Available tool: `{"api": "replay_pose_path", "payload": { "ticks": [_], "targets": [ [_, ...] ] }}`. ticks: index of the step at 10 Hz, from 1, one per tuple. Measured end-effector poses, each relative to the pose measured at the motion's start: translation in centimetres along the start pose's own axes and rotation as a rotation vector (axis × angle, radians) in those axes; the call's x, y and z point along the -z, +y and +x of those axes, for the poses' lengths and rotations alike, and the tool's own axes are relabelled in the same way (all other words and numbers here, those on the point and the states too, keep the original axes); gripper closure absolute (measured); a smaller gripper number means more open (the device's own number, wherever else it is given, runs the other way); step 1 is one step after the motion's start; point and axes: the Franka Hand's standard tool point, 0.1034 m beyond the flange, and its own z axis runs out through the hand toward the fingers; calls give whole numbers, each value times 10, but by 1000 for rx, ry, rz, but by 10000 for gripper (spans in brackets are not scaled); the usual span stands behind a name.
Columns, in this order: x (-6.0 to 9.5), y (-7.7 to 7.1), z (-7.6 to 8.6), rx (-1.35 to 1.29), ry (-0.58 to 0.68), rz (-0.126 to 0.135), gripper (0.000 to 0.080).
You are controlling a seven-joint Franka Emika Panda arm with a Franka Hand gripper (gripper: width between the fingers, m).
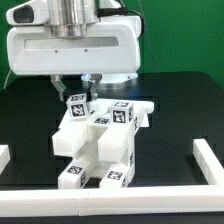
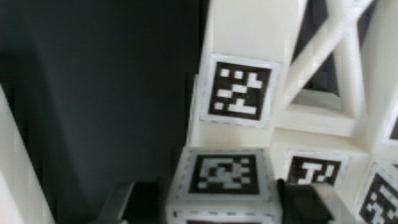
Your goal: Assemble chair
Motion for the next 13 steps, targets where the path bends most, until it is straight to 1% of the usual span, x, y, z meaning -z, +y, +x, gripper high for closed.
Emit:
{"api": "replay_pose_path", "payload": {
  "ticks": [4, 5, 6, 7, 8, 9, 11, 12, 13],
  "targets": [
    [0, -1, 0, -294, 0, 0, 515],
    [0, -2, 0, -381, 0, -1, 515],
    [-1, -6, 1, -494, 6, -3, 515],
    [0, -9, 2, -620, 6, -1, 515],
    [0, -8, 6, -731, 5, 2, 515],
    [0, -7, 8, -882, 5, 12, 515],
    [-1, -8, 9, -1123, 2, 15, 515],
    [-2, -9, 10, -1228, 4, 18, 515],
    [-2, -9, 10, -1259, 4, 20, 515]
  ]
}}
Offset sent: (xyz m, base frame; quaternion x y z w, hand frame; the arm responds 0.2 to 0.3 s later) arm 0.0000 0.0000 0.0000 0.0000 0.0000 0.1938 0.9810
